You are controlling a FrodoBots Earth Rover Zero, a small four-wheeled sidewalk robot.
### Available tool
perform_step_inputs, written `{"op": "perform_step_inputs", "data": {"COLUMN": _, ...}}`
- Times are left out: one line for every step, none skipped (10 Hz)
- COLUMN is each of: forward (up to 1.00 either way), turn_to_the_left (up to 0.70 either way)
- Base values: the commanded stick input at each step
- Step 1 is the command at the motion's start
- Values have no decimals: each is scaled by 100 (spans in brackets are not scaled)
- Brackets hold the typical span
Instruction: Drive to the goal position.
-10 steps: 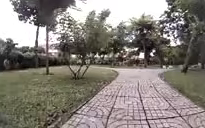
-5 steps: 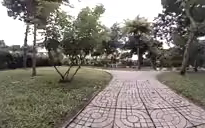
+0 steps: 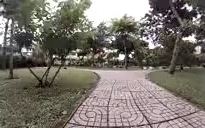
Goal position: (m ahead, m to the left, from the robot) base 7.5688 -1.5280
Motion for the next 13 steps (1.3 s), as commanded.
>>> {"op": "perform_step_inputs", "data": {"forward": 100, "turn_to_the_left": 0}}
{"op": "perform_step_inputs", "data": {"forward": 100, "turn_to_the_left": 0}}
{"op": "perform_step_inputs", "data": {"forward": 100, "turn_to_the_left": 0}}
{"op": "perform_step_inputs", "data": {"forward": 100, "turn_to_the_left": 0}}
{"op": "perform_step_inputs", "data": {"forward": 100, "turn_to_the_left": 0}}
{"op": "perform_step_inputs", "data": {"forward": 100, "turn_to_the_left": 0}}
{"op": "perform_step_inputs", "data": {"forward": 100, "turn_to_the_left": 0}}
{"op": "perform_step_inputs", "data": {"forward": 100, "turn_to_the_left": 0}}
{"op": "perform_step_inputs", "data": {"forward": 100, "turn_to_the_left": 0}}
{"op": "perform_step_inputs", "data": {"forward": 100, "turn_to_the_left": 0}}
{"op": "perform_step_inputs", "data": {"forward": 100, "turn_to_the_left": 0}}
{"op": "perform_step_inputs", "data": {"forward": 100, "turn_to_the_left": 0}}
{"op": "perform_step_inputs", "data": {"forward": 100, "turn_to_the_left": 0}}
